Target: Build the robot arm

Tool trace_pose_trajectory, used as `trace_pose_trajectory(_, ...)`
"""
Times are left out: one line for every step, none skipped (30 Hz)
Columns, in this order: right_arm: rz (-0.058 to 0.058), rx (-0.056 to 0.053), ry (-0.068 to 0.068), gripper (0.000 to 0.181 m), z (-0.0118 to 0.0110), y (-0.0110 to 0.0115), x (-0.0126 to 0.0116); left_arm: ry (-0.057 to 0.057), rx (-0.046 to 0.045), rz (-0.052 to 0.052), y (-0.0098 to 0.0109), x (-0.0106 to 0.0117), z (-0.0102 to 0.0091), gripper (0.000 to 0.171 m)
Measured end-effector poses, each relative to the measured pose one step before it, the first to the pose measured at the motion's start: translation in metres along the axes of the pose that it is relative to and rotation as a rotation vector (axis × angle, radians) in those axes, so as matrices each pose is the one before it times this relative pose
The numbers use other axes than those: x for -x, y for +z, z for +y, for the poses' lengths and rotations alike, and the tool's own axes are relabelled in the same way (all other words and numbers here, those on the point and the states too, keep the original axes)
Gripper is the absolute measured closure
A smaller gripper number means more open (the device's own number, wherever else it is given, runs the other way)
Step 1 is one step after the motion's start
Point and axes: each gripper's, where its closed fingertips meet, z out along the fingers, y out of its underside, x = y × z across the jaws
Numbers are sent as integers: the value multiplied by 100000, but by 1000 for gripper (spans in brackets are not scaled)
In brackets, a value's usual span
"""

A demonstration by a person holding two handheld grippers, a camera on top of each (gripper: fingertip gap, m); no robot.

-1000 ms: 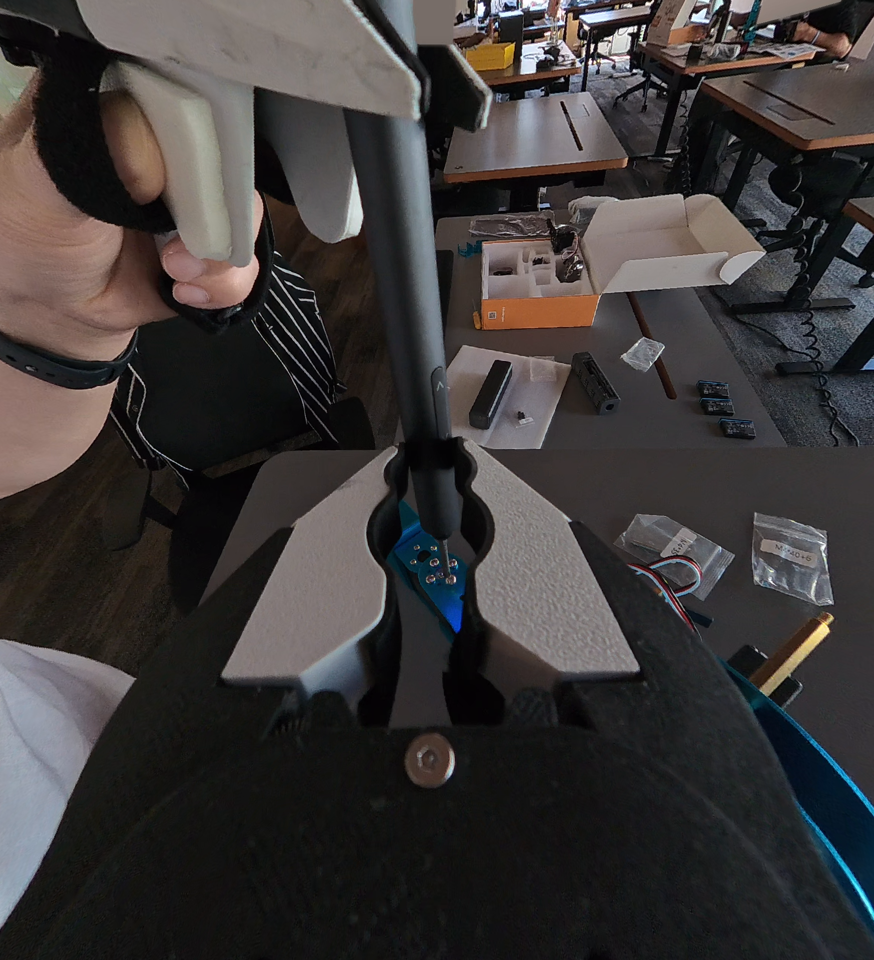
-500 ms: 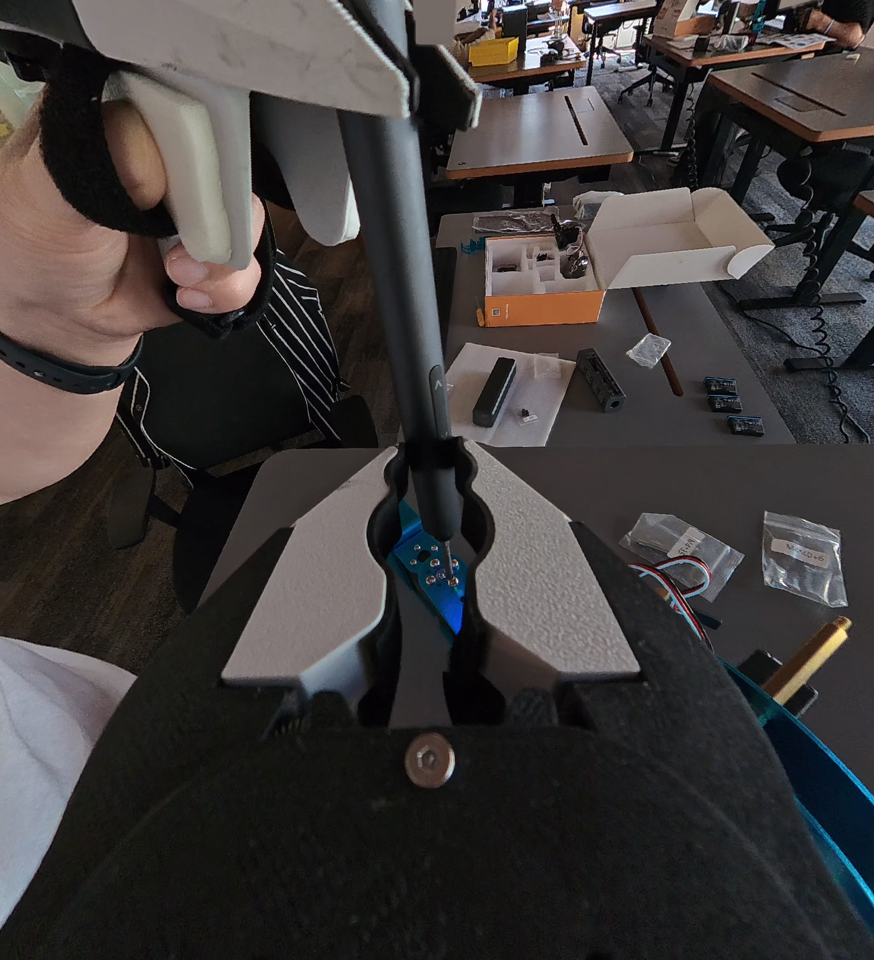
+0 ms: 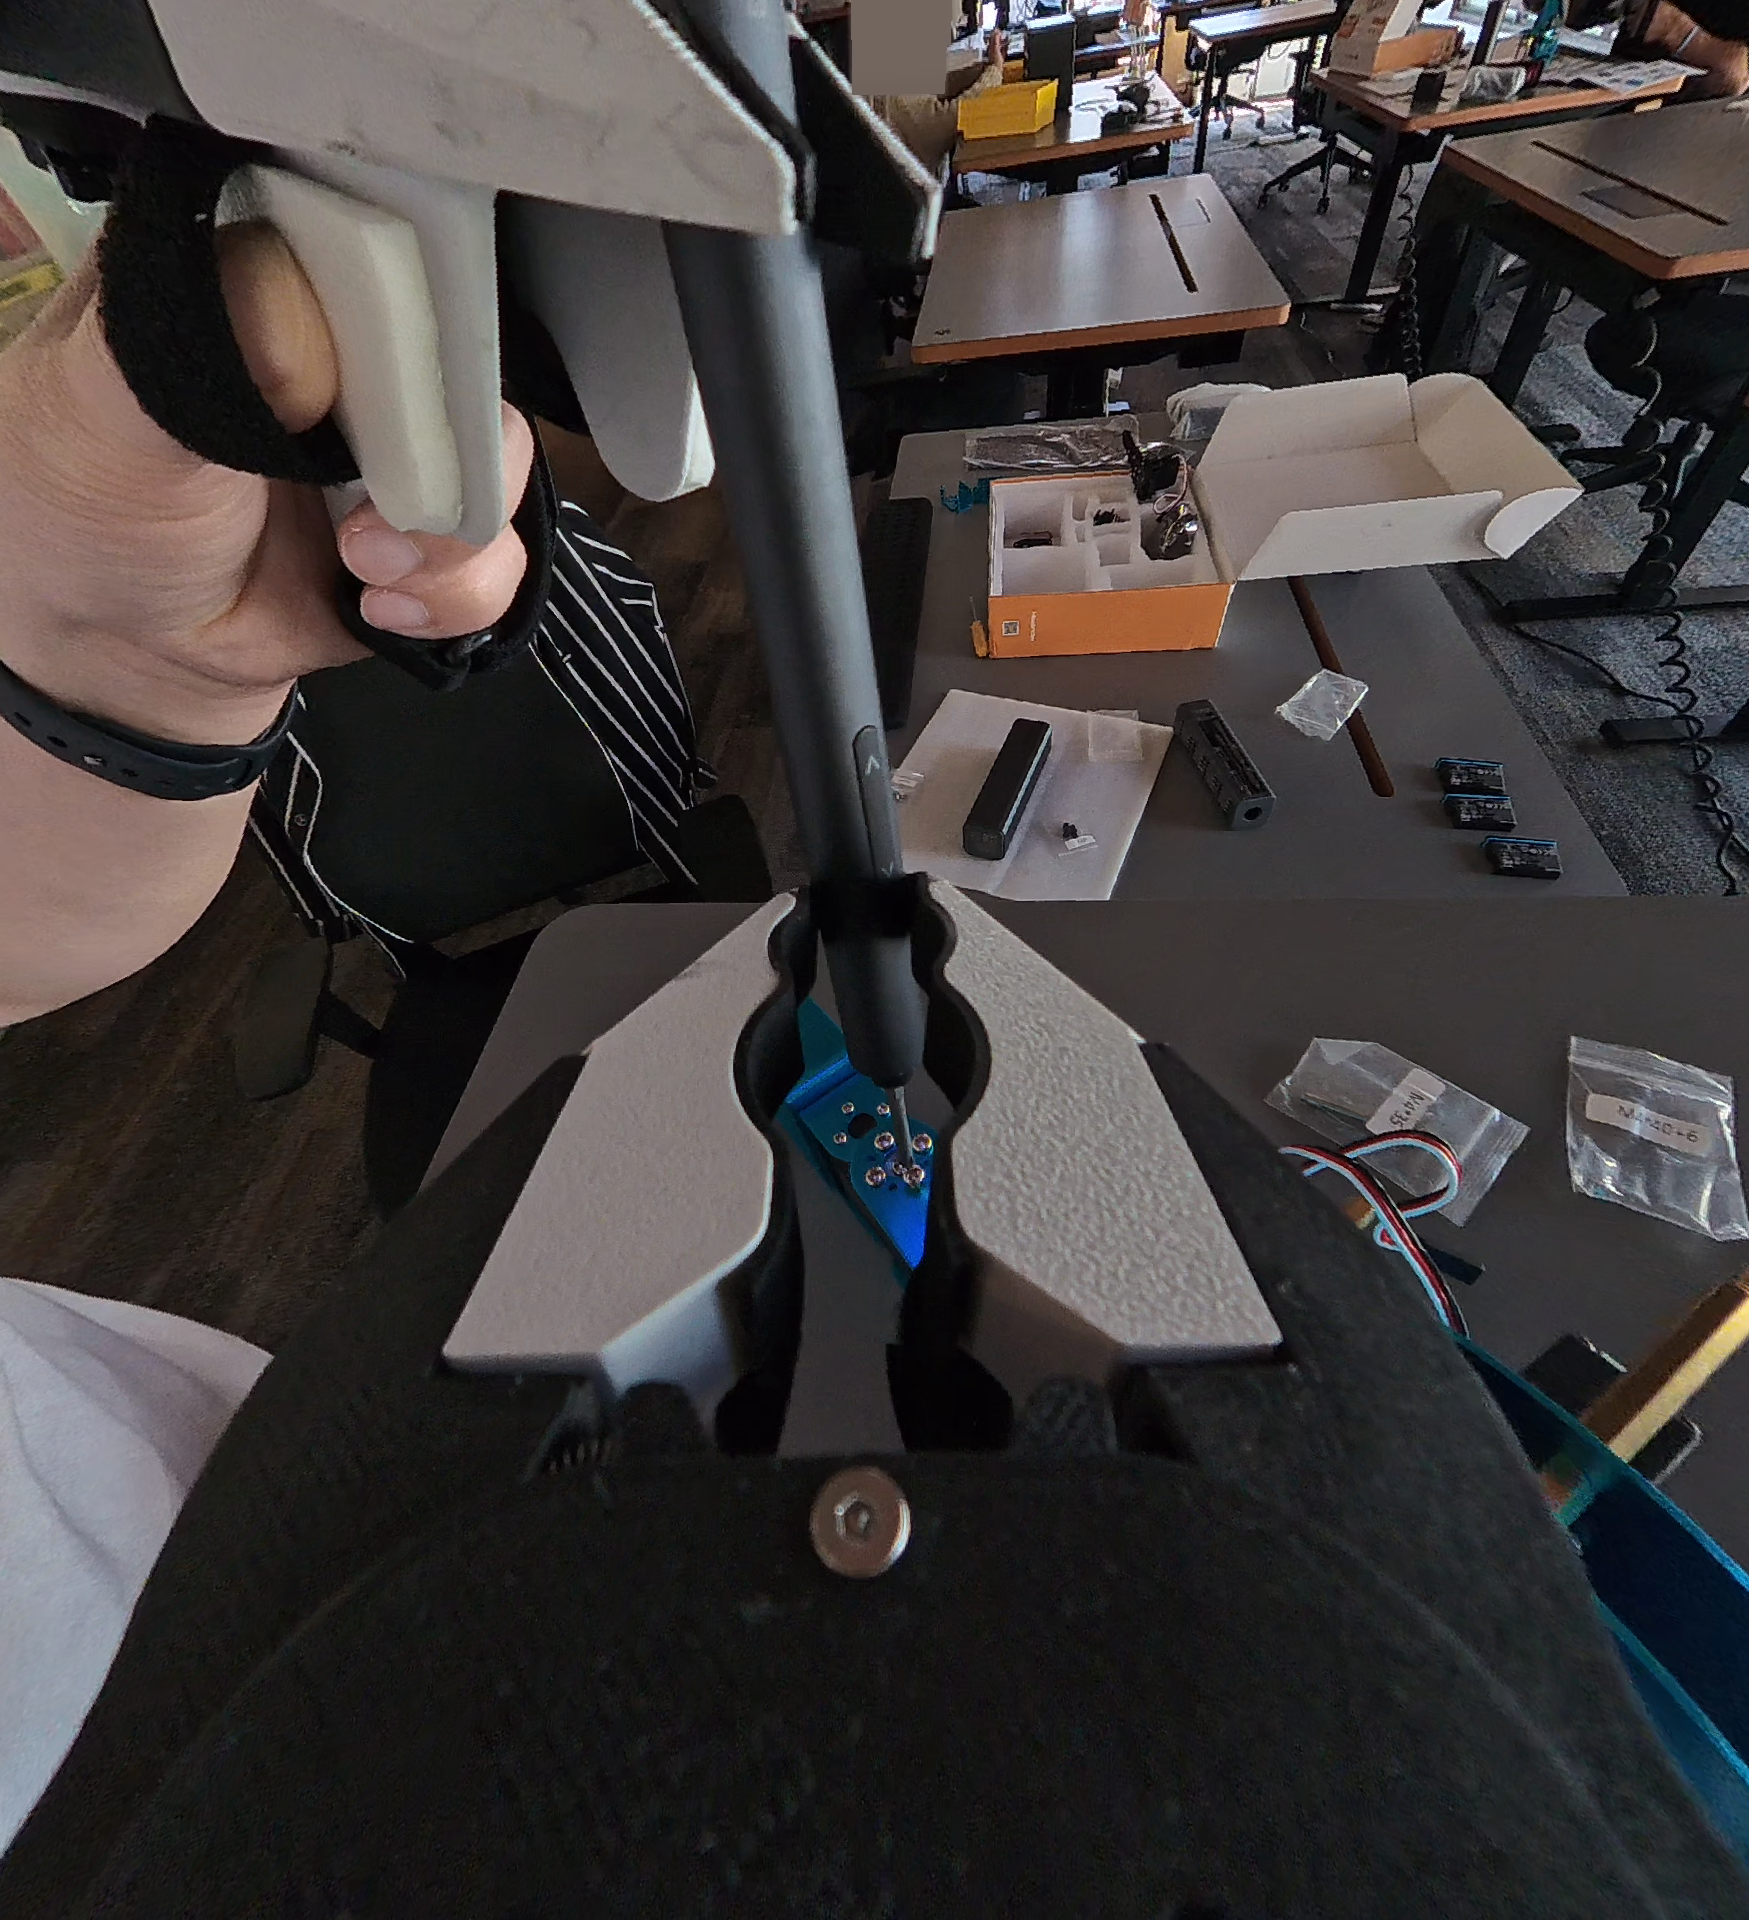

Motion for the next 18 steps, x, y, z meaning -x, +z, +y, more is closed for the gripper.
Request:
trace_pose_trajectory(-153, 123, -19, 164, 25, 36, 33, -75, -2, -82, -51, 29, 34, 155)
trace_pose_trajectory(-136, 381, -51, 163, 64, 42, 29, -85, 110, -46, -17, 25, 53, 155)
trace_pose_trajectory(-146, 278, -172, 164, 31, 14, 37, -120, -60, 107, -14, 12, 49, 155)
trace_pose_trajectory(190, 356, -224, 164, 45, 4, -1, -132, -66, 121, -4, -2, 28, 155)
trace_pose_trajectory(266, 139, -463, 164, 9, -17, -1, -63, -70, 175, 17, -9, 26, 155)
trace_pose_trajectory(97, 58, -144, 164, 2, -12, -9, -102, -114, 108, 3, 10, -1, 155)
trace_pose_trajectory(-26, -38, 94, 164, -5, -6, -8, 41, -149, 91, 21, -6, -13, 156)
trace_pose_trajectory(-28, -53, 10, 164, -7, -4, -14, 67, -205, 70, 34, 13, -14, 156)
trace_pose_trajectory(84, -122, -58, 164, -19, -20, -25, 70, -208, 102, 25, -5, -21, 156)
trace_pose_trajectory(325, -151, -131, 164, -26, -34, -46, 182, -316, -14, 8, 4, -20, 155)
trace_pose_trajectory(314, 56, -90, 164, -10, -47, -53, 116, -346, 83, -9, -19, -20, 155)
trace_pose_trajectory(-4, 177, -324, 164, 12, -32, -3, 118, -375, 90, 8, -23, -5, 155)
trace_pose_trajectory(-56, -3, -179, 164, 6, -17, 3, 134, -585, 216, 4, -42, -22, 155)
trace_pose_trajectory(-86, -89, -48, 164, 13, 12, -26, 326, -481, 75, 25, -31, 4, 155)
trace_pose_trajectory(-178, 384, 451, 164, 141, 64, -24, 212, 650, -270, 38, 28, 117, 155)
trace_pose_trajectory(-458, -546, 635, 164, 4, 44, -1, 397, 291, -345, 42, 42, 49, 155)
trace_pose_trajectory(-411, -355, 788, 163, 2, 12, -12, 178, -193, -250, 32, 36, 3, 155)
trace_pose_trajectory(-262, -230, 230, 163, -3, -3, -15, -211, 47, 31, 6, 24, -2, 155)
